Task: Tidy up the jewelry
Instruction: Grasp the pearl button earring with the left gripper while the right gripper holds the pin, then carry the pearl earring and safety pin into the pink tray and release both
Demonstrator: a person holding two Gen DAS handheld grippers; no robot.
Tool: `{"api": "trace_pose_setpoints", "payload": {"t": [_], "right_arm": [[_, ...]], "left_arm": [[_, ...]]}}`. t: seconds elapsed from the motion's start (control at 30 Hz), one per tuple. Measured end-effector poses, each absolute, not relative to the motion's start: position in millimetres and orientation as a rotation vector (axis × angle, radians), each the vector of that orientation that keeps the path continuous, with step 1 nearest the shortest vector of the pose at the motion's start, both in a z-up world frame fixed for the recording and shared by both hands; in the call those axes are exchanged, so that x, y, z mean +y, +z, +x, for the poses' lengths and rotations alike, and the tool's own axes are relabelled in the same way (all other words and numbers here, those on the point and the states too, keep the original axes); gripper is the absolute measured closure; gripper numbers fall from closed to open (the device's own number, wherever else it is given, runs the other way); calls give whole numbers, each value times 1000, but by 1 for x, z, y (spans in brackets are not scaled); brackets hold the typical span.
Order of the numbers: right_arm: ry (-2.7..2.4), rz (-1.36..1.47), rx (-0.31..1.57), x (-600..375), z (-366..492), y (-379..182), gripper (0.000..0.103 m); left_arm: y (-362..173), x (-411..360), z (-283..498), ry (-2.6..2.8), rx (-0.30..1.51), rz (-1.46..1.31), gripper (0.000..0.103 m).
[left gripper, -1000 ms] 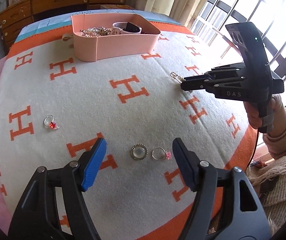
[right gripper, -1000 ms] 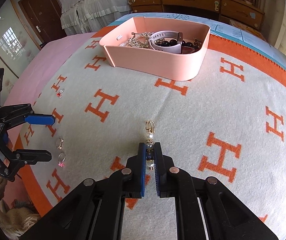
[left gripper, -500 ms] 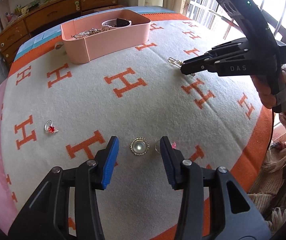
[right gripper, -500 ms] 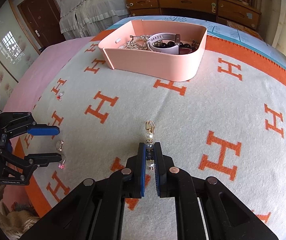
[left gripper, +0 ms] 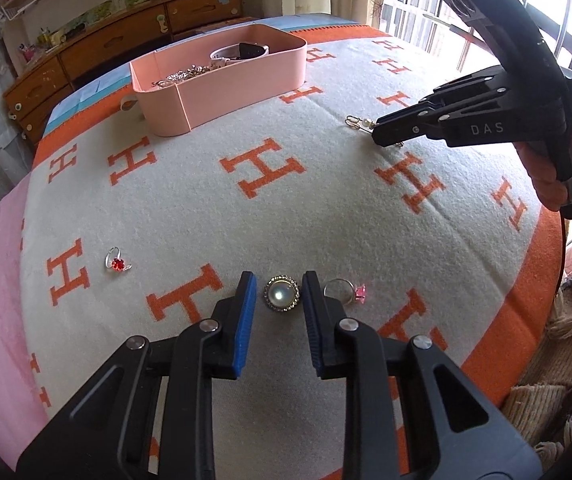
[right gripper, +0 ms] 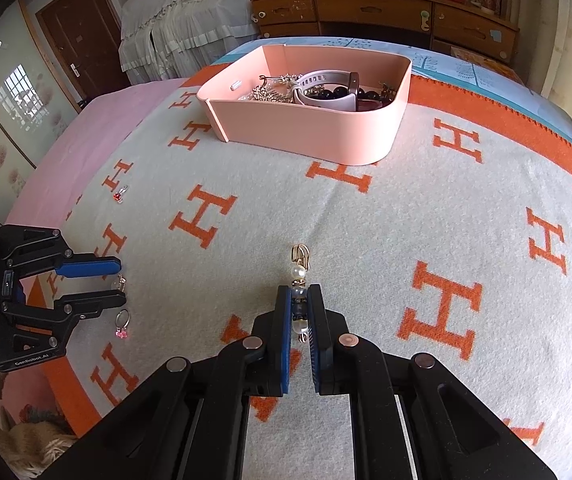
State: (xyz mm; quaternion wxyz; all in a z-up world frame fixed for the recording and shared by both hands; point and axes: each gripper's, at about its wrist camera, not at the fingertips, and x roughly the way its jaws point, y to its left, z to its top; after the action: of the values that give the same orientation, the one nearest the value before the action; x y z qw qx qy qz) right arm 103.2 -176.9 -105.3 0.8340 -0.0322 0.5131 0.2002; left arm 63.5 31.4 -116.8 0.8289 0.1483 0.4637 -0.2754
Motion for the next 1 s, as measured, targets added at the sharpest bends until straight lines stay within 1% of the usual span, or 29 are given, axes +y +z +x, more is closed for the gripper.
{"api": "trace_pose_setpoints", "payload": {"t": [0.27, 0.47, 0.6, 0.8, 0.9, 1.0], "right_arm": [[422, -60, 1095, -176, 101, -104, 95], [421, -45, 1109, -172, 101, -95, 95], [429, -13, 1063, -170, 109, -65, 95], [398, 79, 974, -173, 147, 1, 95], [370, 142, 958, -178, 179, 24, 95], [346, 211, 977, -181, 214, 30, 95]], "left_arm": [[-112, 28, 52, -556, 985, 281, 86], [-74, 29, 62, -518, 933, 227, 86], [-39, 34, 97, -456, 907, 170, 86], [10, 37, 165, -382, 876, 72, 86], [25, 32, 200, -373, 877, -2, 86], [27, 24, 233, -380, 898, -90, 86]]}}
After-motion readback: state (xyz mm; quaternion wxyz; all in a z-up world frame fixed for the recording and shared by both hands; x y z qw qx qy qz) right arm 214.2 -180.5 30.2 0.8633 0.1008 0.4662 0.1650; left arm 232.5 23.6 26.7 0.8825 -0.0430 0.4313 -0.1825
